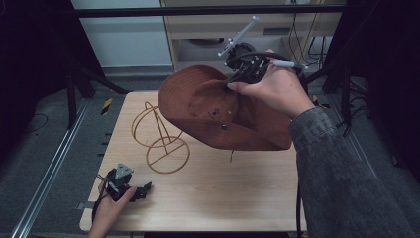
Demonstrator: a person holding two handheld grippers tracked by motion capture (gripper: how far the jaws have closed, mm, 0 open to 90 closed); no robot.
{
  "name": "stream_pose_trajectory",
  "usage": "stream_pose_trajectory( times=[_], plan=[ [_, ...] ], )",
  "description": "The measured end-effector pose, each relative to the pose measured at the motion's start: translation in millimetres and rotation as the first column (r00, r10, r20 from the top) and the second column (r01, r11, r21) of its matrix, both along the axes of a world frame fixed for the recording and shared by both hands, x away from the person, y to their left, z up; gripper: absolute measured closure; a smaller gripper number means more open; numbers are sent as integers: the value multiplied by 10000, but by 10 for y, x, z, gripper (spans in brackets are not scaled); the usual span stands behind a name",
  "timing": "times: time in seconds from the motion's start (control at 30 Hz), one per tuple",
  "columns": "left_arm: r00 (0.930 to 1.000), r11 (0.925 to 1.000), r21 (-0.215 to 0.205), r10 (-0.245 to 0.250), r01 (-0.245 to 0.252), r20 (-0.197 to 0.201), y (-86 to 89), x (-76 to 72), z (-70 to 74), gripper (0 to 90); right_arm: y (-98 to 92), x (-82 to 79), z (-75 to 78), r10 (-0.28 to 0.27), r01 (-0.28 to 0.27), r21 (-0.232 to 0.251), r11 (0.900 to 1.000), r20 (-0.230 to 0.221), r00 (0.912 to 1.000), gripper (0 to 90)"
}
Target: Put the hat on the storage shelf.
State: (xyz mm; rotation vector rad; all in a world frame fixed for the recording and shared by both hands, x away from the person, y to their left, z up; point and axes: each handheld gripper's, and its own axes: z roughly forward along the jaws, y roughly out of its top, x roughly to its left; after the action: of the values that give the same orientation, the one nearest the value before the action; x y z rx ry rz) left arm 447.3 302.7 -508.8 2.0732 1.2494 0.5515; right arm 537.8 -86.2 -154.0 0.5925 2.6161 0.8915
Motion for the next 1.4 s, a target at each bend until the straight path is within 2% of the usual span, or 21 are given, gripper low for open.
stream_pose_trajectory(
  times=[0.6,1.1,1.4],
  plan=[
    [10000,10000,2,-5,5,-7,1,1,1,0,459,-6,229,287,-297,173,9994,537,9981,881],
    [10000,10000,-1,-1,1,-2,0,0,0,0,799,88,244,508,-525,166,9985,912,9945,881],
    [10000,10000,62,-37,37,-32,4,-1,3,0,902,152,251,579,-601,203,9980,947,9938,882]
  ],
)
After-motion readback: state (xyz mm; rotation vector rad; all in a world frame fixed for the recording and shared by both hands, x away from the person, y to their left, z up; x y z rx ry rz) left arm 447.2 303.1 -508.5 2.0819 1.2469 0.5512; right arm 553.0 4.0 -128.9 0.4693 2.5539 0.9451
